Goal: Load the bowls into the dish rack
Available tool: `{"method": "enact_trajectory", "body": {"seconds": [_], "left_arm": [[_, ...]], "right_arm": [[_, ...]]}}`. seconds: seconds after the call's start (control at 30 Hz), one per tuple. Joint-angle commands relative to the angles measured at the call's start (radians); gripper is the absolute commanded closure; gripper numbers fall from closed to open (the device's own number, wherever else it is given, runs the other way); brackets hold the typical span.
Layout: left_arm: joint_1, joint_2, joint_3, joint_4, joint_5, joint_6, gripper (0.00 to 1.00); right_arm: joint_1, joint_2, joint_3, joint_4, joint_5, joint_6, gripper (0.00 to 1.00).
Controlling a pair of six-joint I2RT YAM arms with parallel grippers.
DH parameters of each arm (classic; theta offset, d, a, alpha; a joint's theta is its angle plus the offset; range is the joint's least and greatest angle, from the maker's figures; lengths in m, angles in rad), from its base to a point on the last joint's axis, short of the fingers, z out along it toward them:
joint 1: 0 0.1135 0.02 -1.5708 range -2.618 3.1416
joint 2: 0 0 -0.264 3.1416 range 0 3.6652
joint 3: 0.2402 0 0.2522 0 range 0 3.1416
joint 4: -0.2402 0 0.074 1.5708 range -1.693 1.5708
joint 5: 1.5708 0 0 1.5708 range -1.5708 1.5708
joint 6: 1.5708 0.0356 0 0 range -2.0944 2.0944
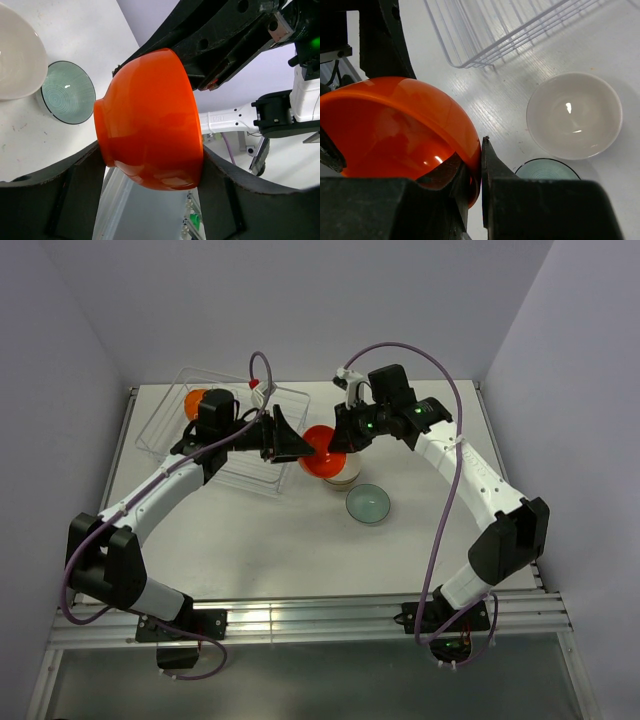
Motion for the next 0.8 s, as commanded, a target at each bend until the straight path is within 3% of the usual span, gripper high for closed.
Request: {"method": "enact_trajectory", "body": {"seconds": [0.0, 0.07, 0.1, 0.2, 0.23, 0.27, 0.33, 0.37, 0.6, 0.77], "left_arm": [[-0.005, -0.029, -0.016, 0.086, 0.049, -0.028, 0.50], [-0.005, -0.032, -0.019, 0.101, 0.058, -0.035, 0.63], [-0.005, -0.032, -0.019, 0.100, 0.058, -0.033, 0.77], [-0.005, -0.037, -0.010, 0.068, 0.043, -0.006, 1.00], [-0.005, -0.038, -0.009, 0.061, 0.040, 0.002, 1.00], [-0.002, -0.038, -0.008, 0.057, 0.037, 0.008, 1.00], [0.003, -0.046, -0.008, 0.037, 0.023, 0.028, 1.00], [0.009, -0.049, -0.011, 0.032, 0.018, 0.031, 1.00], [0.034, -0.056, -0.029, 0.006, -0.008, 0.057, 1.00], [0.072, -0.060, -0.039, -0.049, -0.049, 0.088, 1.00]], "right_arm": [[0.010, 0.011, 0.050, 0.037, -0.015, 0.009, 1.00], [0.011, 0.014, 0.057, 0.028, -0.020, 0.009, 1.00], [0.011, 0.018, 0.061, 0.026, -0.021, 0.009, 0.98], [0.011, 0.026, 0.073, 0.016, -0.020, 0.009, 0.84], [0.011, 0.026, 0.076, 0.008, -0.018, 0.009, 0.81], [0.011, 0.029, 0.080, 0.008, -0.017, 0.009, 0.70], [0.010, 0.029, 0.079, 0.009, -0.015, 0.009, 0.61], [0.011, 0.028, 0.076, 0.012, -0.015, 0.009, 0.51], [0.011, 0.026, 0.079, 0.008, -0.024, 0.015, 0.33], [0.011, 0.008, 0.079, -0.006, -0.032, 0.009, 0.25]]}}
